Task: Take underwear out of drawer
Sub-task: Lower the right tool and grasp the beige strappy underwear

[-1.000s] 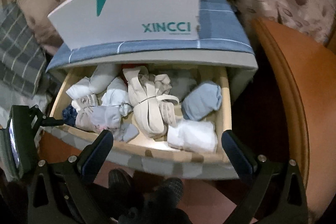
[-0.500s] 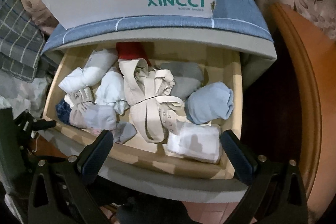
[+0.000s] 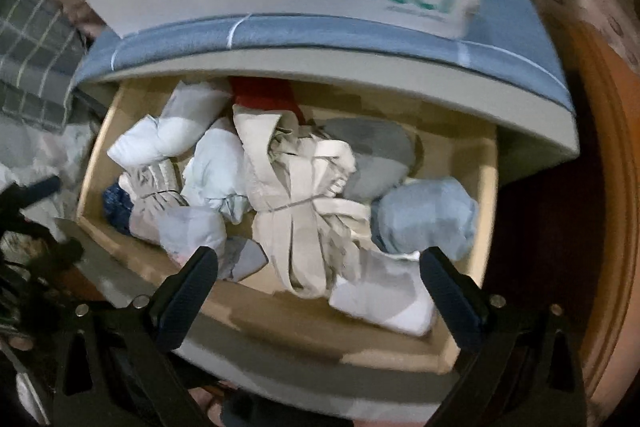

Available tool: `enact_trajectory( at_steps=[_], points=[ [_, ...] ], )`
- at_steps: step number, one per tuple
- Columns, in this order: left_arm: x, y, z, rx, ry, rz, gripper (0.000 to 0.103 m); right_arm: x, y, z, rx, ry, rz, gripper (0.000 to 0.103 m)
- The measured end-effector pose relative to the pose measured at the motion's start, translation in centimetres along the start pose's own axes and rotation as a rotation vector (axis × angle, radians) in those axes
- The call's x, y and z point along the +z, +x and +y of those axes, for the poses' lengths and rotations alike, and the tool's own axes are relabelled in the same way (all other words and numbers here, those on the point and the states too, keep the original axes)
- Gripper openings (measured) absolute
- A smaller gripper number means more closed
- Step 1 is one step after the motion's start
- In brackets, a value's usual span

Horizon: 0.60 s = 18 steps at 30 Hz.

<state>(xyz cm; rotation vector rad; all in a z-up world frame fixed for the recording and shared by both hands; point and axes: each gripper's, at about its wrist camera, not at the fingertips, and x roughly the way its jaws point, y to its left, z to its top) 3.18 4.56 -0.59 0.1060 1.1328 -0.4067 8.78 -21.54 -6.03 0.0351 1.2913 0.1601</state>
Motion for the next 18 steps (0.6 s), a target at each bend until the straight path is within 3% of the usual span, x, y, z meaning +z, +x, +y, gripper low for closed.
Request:
enact_trajectory(
  at_steps=[6, 13, 18],
  points=[
    [-0.2, 0.6, 1.2, 0.120, 0.026, 0.004, 0.102, 1.8, 3.5, 2.2, -0.086, -0.103, 0.060, 0.090],
    [-1.1, 2.0, 1.8, 0.145, 0.063, 0.050, 0.102, 2.8, 8.1, 3.2, -0.134, -0.163, 0.152, 0.086],
    [-1.3, 3.5, 1.9, 0.117, 0.056, 0.080, 0.102, 2.9, 10.7, 3.5, -0.136, -0.172, 0.228, 0.084]
  ],
)
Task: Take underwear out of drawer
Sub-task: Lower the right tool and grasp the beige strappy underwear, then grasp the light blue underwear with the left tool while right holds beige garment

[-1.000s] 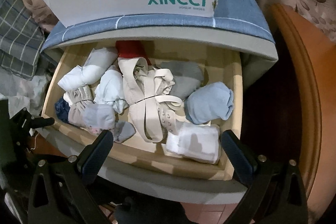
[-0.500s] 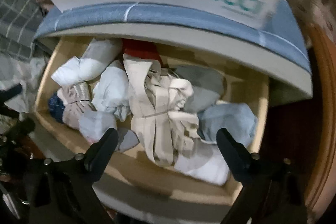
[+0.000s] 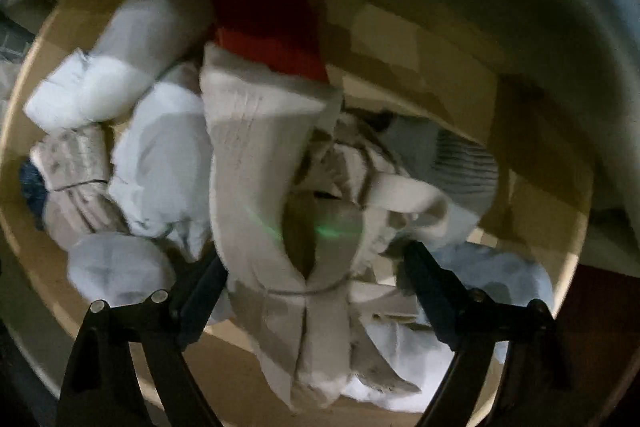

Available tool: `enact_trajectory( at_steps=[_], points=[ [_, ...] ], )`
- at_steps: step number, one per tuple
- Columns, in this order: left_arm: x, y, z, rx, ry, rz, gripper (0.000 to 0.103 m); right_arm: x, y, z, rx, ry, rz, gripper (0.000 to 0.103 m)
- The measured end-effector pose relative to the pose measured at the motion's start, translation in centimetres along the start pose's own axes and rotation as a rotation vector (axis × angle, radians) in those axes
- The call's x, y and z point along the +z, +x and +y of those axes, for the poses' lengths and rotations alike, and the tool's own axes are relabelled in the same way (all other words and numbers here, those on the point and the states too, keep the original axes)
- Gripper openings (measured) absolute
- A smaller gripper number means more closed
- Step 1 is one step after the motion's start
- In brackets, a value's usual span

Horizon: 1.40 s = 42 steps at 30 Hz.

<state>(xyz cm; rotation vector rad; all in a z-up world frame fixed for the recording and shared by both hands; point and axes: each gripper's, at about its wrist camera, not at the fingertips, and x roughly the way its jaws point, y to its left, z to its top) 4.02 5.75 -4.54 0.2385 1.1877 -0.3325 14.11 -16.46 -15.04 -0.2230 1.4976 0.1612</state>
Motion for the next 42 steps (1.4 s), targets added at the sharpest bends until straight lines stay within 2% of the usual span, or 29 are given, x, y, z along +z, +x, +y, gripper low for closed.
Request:
enact_trajectory(
  at_steps=[4, 7, 11, 17, 24, 29, 30, 32, 34, 36, 38, 40, 42],
  points=[
    [0.3, 0.4, -0.4, -0.009, 0.009, 0.006, 0.102, 0.1, -0.2, 0.1, 0.002, -0.018, 0.007, 0.081],
    [0.4, 0.5, -1.2, -0.010, 0.021, 0.006, 0.102, 0.2, -0.3, 0.3, 0.048, 0.006, 0.015, 0.064],
    [0.7, 0.5, -2.4, -0.006, 0.055, 0.003, 0.102, -0.2, -1.5, 0.5, 0.035, 0.010, -0.025, 0.061],
    [1.4, 0.5, -3.9, -0.031, 0.069, 0.008, 0.102, -2.0, -5.0, -0.1, 0.072, 0.051, -0.104, 0.060],
    [3.3, 2.1, -6.5, -0.071, 0.091, 0.064, 0.102, -5.0, -9.1, -2.6, 0.123, 0.112, -0.131, 0.060],
    [4.0, 4.1, -8.0, -0.018, 0.100, 0.115, 0.102, -6.9, -10.0, -4.1, 0.131, 0.144, -0.130, 0.060],
    [4.1, 4.4, -8.2, -0.014, 0.097, 0.119, 0.099, -7.1, -10.1, -4.3, 0.139, 0.154, -0.129, 0.060],
    [4.4, 5.2, -8.1, -0.014, 0.082, 0.141, 0.079, -7.5, -10.6, -4.9, 0.149, 0.160, -0.133, 0.060],
    [4.6, 6.3, -8.1, -0.014, 0.057, 0.181, 0.068, -7.2, -10.8, -5.5, 0.150, 0.159, -0.135, 0.060],
    [4.6, 7.0, -8.1, -0.041, 0.027, 0.205, 0.068, -5.6, -9.9, -6.3, 0.163, 0.160, -0.135, 0.060],
    [4.5, 7.5, -8.1, -0.052, 0.014, 0.218, 0.068, -5.5, -9.8, -6.5, 0.163, 0.158, -0.139, 0.061],
    [4.5, 8.0, -8.5, -0.049, 0.020, 0.231, 0.069, -5.9, -10.0, -7.4, 0.172, 0.156, -0.134, 0.061],
    [4.4, 8.4, -9.0, -0.055, 0.040, 0.245, 0.069, -5.5, -9.2, -6.5, 0.176, 0.156, -0.129, 0.061]
  ],
)
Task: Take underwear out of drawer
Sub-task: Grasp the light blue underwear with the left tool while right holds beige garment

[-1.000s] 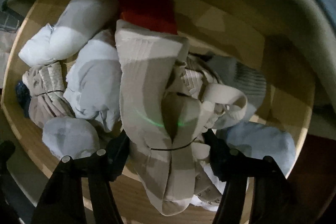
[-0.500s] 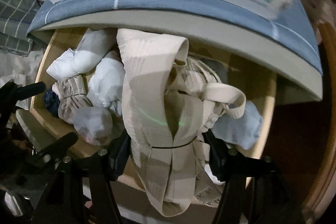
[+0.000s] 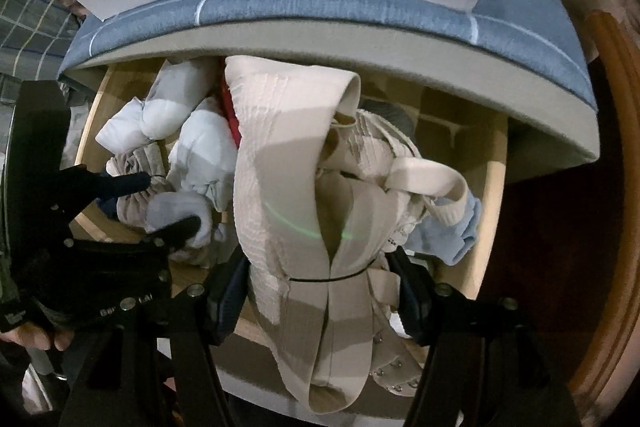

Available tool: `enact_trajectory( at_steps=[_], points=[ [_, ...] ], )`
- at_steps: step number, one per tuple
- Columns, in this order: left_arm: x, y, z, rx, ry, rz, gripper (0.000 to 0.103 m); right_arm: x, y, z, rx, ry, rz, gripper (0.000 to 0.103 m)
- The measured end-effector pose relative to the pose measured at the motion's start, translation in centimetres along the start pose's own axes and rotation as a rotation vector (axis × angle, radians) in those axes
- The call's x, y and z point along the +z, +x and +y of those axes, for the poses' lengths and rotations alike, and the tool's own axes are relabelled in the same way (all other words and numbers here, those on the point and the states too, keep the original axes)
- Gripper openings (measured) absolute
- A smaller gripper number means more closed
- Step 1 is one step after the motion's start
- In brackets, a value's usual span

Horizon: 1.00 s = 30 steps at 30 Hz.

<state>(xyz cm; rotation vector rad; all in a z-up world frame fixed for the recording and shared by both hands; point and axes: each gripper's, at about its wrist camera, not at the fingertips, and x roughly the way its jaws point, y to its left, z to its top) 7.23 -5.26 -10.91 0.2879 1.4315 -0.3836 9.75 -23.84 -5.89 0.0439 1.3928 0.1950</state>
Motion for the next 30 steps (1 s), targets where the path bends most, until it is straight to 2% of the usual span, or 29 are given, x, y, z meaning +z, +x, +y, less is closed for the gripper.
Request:
enact_trajectory(
  at_steps=[4, 7, 9, 10, 14, 17, 22, 30],
  points=[
    [0.2, 1.4, -0.1, 0.016, -0.008, 0.051, 0.069, 0.0, 1.5, 0.2, -0.006, 0.008, 0.014, 0.061],
    [0.5, 1.6, 0.2, 0.008, -0.032, 0.060, 0.069, -0.2, 2.4, -0.2, -0.005, 0.021, 0.027, 0.061],
    [0.6, 1.8, 0.6, -0.002, -0.042, 0.075, 0.054, -0.1, 2.6, -0.5, -0.020, 0.019, 0.030, 0.061],
    [0.8, 1.9, 0.8, -0.012, -0.047, 0.084, 0.041, 0.0, 2.7, -0.7, -0.028, 0.021, 0.033, 0.061],
    [0.9, 2.8, 1.1, -0.041, -0.085, 0.099, 0.025, 0.1, 3.1, -0.7, -0.025, 0.031, 0.027, 0.061],
    [0.7, 2.5, 1.5, -0.054, -0.090, 0.092, 0.022, 0.2, 3.4, -0.6, -0.029, 0.029, 0.026, 0.061],
    [0.2, 0.7, 2.2, -0.076, -0.076, 0.052, 0.021, 0.0, 3.1, -0.5, -0.038, 0.028, 0.020, 0.061],
    [-1.1, -5.0, 4.2, -0.083, -0.082, -0.053, 0.021, -0.7, 4.0, -0.6, -0.044, 0.048, 0.007, 0.061]
  ],
)
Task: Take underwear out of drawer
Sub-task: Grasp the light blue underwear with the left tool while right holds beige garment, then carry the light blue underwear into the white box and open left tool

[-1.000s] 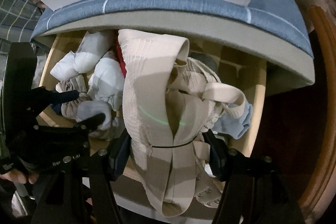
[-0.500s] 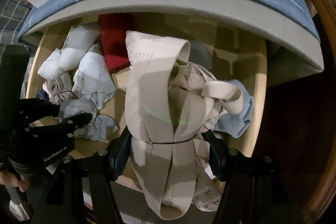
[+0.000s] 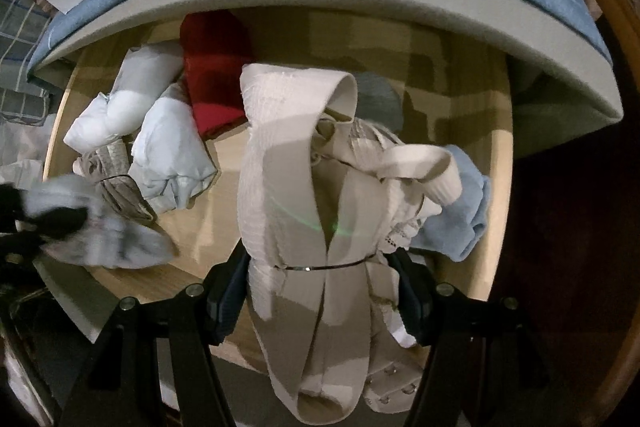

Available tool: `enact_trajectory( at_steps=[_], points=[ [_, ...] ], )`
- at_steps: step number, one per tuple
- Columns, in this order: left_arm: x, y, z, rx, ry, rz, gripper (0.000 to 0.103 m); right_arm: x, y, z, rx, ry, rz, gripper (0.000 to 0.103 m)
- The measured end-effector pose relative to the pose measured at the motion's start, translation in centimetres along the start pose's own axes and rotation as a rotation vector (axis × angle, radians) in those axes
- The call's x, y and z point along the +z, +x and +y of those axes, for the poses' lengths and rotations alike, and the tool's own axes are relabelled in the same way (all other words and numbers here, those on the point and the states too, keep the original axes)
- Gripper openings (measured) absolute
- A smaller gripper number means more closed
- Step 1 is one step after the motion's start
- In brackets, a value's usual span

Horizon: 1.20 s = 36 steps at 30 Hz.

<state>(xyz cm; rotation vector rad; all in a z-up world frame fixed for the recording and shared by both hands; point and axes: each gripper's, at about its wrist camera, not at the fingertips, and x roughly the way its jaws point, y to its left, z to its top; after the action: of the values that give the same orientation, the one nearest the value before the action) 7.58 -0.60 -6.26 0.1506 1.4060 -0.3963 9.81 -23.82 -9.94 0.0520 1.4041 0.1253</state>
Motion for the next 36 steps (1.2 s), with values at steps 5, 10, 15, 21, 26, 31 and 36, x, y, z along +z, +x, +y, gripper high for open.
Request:
enact_trajectory(
  at_steps=[5, 10, 15, 21, 26, 31, 36],
  points=[
    [-0.3, -4.9, 0.2, 0.001, 0.006, -0.074, 0.021, -0.2, 0.3, -0.1, -0.007, 0.011, -0.011, 0.062],
    [0.0, -12.0, 1.0, -0.002, 0.037, -0.197, 0.021, -0.7, 0.9, 0.2, -0.008, 0.022, -0.025, 0.062],
    [1.2, -18.5, 1.5, -0.027, 0.047, -0.309, 0.021, -0.8, 0.5, -0.1, -0.003, 0.033, -0.028, 0.062],
    [5.5, -25.3, 1.5, 0.040, 0.063, -0.486, 0.021, -0.7, 0.3, -0.5, 0.003, 0.042, -0.034, 0.062],
    [11.9, -25.7, 1.7, 0.083, 0.059, -0.547, 0.021, -0.9, 0.1, -0.7, 0.000, 0.047, -0.036, 0.062],
    [17.6, -20.1, 1.8, 0.095, 0.047, -0.489, 0.021, -1.0, -0.1, -0.4, -0.007, 0.042, -0.041, 0.061],
    [19.3, -12.7, 2.1, 0.177, 0.039, -0.319, 0.021, -1.1, -0.2, -0.7, 0.006, 0.049, -0.038, 0.061]
  ],
)
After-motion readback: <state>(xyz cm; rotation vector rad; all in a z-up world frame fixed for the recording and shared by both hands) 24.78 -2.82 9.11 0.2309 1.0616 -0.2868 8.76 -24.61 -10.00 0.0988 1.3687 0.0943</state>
